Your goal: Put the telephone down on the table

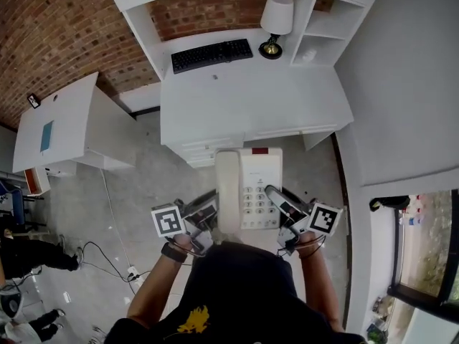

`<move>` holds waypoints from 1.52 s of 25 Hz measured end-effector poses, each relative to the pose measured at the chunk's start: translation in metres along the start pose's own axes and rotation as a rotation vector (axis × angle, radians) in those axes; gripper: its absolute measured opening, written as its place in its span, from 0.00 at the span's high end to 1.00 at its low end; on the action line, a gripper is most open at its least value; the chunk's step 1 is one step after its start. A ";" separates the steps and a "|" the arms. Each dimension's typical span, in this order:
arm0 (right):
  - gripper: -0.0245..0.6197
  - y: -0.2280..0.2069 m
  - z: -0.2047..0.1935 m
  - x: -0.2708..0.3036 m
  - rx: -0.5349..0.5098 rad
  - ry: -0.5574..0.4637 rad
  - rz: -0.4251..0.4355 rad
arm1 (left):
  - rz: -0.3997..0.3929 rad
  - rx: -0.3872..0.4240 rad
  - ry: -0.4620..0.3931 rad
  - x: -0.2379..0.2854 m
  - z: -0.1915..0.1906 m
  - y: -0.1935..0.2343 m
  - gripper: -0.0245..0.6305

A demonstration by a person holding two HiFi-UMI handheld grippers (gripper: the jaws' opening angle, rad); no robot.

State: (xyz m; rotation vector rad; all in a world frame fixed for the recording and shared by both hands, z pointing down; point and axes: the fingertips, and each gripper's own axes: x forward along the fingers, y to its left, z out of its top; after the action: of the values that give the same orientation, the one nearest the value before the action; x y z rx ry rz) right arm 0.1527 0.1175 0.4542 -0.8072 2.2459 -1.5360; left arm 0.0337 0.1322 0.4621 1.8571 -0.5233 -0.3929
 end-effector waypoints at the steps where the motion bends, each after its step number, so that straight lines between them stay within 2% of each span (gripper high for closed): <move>1: 0.64 -0.002 0.009 0.010 0.003 0.005 -0.006 | -0.001 -0.004 0.001 0.005 0.013 0.003 0.66; 6: 0.64 -0.020 0.064 0.059 0.006 0.024 -0.025 | -0.030 -0.031 -0.043 0.044 0.074 0.024 0.66; 9: 0.64 -0.035 0.096 0.085 0.020 0.019 -0.046 | -0.020 -0.027 -0.059 0.066 0.111 0.041 0.66; 14: 0.64 -0.033 0.107 0.098 -0.019 0.013 -0.068 | -0.055 0.002 -0.053 0.070 0.133 0.043 0.66; 17: 0.64 -0.043 0.142 0.137 -0.009 0.027 -0.059 | -0.039 -0.024 -0.102 0.089 0.174 0.059 0.66; 20: 0.64 -0.054 0.177 0.176 0.000 0.062 -0.035 | -0.009 -0.016 -0.161 0.107 0.217 0.072 0.66; 25: 0.64 -0.077 0.228 0.192 0.011 0.127 0.002 | 0.014 0.023 -0.211 0.151 0.245 0.079 0.65; 29: 0.64 -0.095 0.254 0.217 0.035 0.222 0.050 | 0.129 0.090 -0.286 0.164 0.270 0.086 0.65; 34: 0.64 -0.107 0.273 0.237 0.038 0.315 0.100 | 0.196 0.112 -0.385 0.174 0.284 0.094 0.65; 38: 0.64 -0.119 0.284 0.241 0.035 0.362 0.108 | 0.184 0.149 -0.438 0.184 0.287 0.102 0.65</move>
State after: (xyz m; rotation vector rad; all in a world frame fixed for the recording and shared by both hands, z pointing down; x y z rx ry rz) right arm 0.1465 -0.2737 0.4709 -0.4143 2.4533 -1.7796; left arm 0.0277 -0.2242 0.4598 1.8486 -1.0363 -0.6566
